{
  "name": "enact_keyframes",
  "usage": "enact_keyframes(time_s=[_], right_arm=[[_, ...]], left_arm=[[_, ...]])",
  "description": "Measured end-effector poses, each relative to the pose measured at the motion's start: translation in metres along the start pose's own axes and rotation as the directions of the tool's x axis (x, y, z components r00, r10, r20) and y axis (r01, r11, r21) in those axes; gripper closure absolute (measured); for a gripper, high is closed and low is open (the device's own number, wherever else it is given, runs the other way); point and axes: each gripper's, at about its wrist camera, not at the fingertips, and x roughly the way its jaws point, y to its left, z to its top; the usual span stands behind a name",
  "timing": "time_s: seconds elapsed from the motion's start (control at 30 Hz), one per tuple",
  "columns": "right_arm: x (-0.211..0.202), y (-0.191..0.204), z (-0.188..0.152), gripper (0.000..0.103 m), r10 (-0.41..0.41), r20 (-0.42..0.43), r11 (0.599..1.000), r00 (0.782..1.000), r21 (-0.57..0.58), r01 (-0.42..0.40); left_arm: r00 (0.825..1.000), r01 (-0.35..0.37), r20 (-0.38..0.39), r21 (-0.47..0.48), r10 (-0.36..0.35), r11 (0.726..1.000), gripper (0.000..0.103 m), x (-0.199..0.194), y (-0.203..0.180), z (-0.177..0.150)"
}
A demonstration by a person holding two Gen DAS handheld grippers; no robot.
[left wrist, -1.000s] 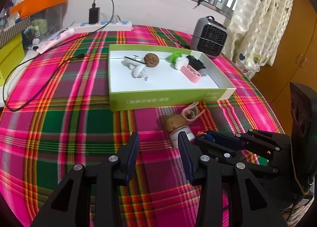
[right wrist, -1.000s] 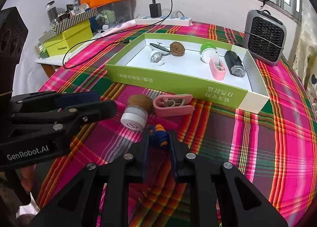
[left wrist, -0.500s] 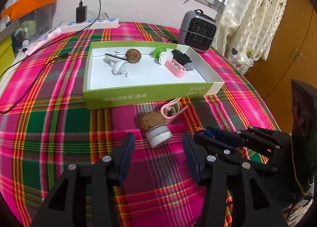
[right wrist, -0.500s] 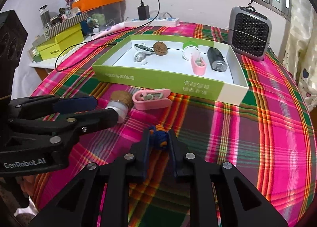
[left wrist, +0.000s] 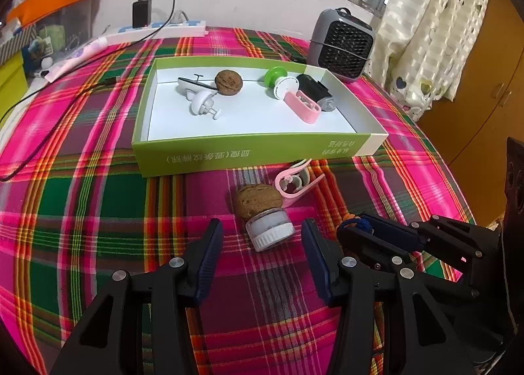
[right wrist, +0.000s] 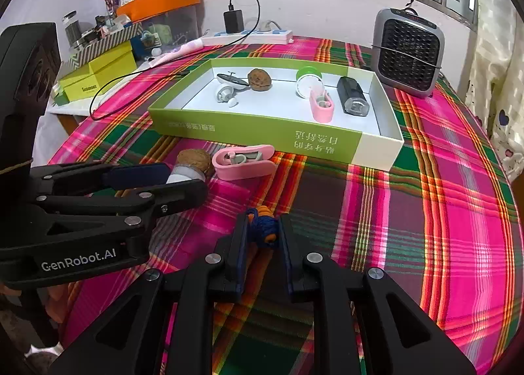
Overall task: Organize objects
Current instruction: 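Grasp the white cork-lidded jar with the left tool while the right tool holds the toy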
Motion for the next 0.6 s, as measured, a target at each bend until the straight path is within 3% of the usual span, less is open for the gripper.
enact_keyframes(time_s=[0.13, 0.27, 0.6], right_arm=[[-0.0001, 0.0003, -0.0007, 0.084, 0.001, 0.001, 1.0, 1.0, 0.0, -0.001], [-0.0002, 0.0003, -0.0009, 0.084, 0.002, 0.001, 1.0, 1.0, 0.001, -0.002], [0.0, 0.0003, -0.0009, 0.084, 0.002, 0.0, 1.0, 1.0, 0.0, -0.002]], left_arm=[[1.0, 0.0, -0.003, -0.003, 0.0, 1.0, 0.067, 0.0003, 0.0004, 0.0001], [1.0, -0.005, -0.001, 0.006, 0.005, 1.0, 0.072, 0.0003, 0.0, -0.0002], [1.0, 0.004, 0.003, 0.013, -0.004, 1.0, 0.076, -0.0008, 0.0001, -0.0026]])
